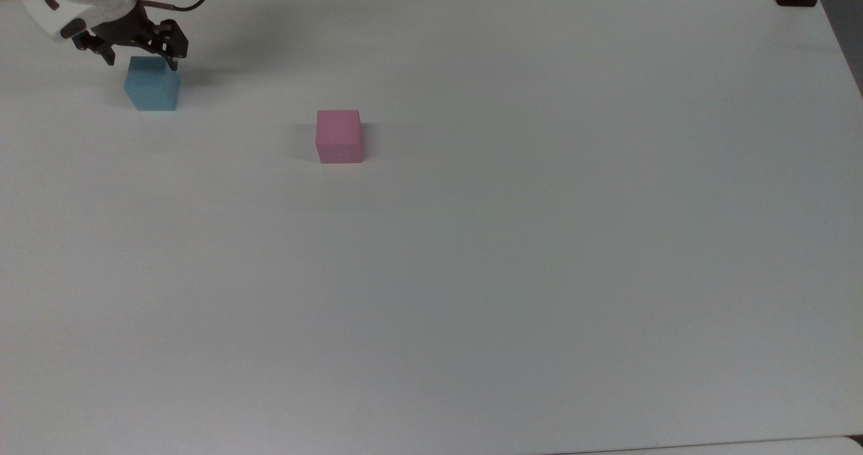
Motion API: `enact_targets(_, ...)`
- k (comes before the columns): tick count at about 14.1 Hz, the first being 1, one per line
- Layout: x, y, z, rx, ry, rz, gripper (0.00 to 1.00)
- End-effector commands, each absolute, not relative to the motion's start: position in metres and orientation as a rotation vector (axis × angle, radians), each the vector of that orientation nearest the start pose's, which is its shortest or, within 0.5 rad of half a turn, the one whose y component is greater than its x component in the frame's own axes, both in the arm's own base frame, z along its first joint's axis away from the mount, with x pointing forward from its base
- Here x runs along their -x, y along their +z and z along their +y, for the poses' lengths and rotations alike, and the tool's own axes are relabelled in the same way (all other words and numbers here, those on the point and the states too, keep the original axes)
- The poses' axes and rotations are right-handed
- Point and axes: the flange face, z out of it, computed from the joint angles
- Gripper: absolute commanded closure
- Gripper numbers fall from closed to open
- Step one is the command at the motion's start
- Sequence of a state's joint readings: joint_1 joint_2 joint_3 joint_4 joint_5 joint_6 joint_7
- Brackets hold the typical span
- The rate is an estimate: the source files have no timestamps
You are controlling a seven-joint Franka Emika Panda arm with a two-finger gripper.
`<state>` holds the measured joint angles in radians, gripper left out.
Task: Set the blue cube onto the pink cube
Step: 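Lower the open gripper around the light-blue cube and close it, then lift the light-blue cube and carry it over the pink cube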
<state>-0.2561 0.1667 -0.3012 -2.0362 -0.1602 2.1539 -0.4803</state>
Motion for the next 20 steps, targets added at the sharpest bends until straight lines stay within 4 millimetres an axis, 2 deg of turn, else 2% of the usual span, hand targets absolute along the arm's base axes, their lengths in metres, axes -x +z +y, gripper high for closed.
enact_targets(1, -0.488, 0.349, -0.306, 3.268, 0.208, -0.032, 0.0)
enact_targets(3, -0.489, 0.337, -0.304, 3.26, 0.241, -0.04, 0.0)
enact_targets(5, -0.493, 0.333, -0.304, 3.274, 0.206, -0.043, 0.0)
enact_targets(8, -0.493, 0.325, -0.301, 3.27, 0.219, -0.065, 0.23)
enact_targets(10, -0.495, 0.332, -0.298, 3.261, 0.234, -0.087, 0.31)
enact_targets(12, -0.499, 0.345, -0.288, 3.242, 0.272, -0.092, 0.37)
enact_targets(14, -0.508, 0.368, -0.267, 3.218, 0.294, -0.132, 0.37)
enact_targets(16, -0.512, 0.4, -0.245, 3.164, 0.242, -0.109, 0.37)
enact_targets(17, -0.517, 0.414, -0.229, 3.143, 0.217, -0.118, 0.37)
enact_targets(18, -0.529, 0.431, -0.202, 3.131, 0.211, -0.151, 0.37)
enact_targets(20, -0.543, 0.445, -0.169, 3.133, 0.212, -0.118, 0.37)
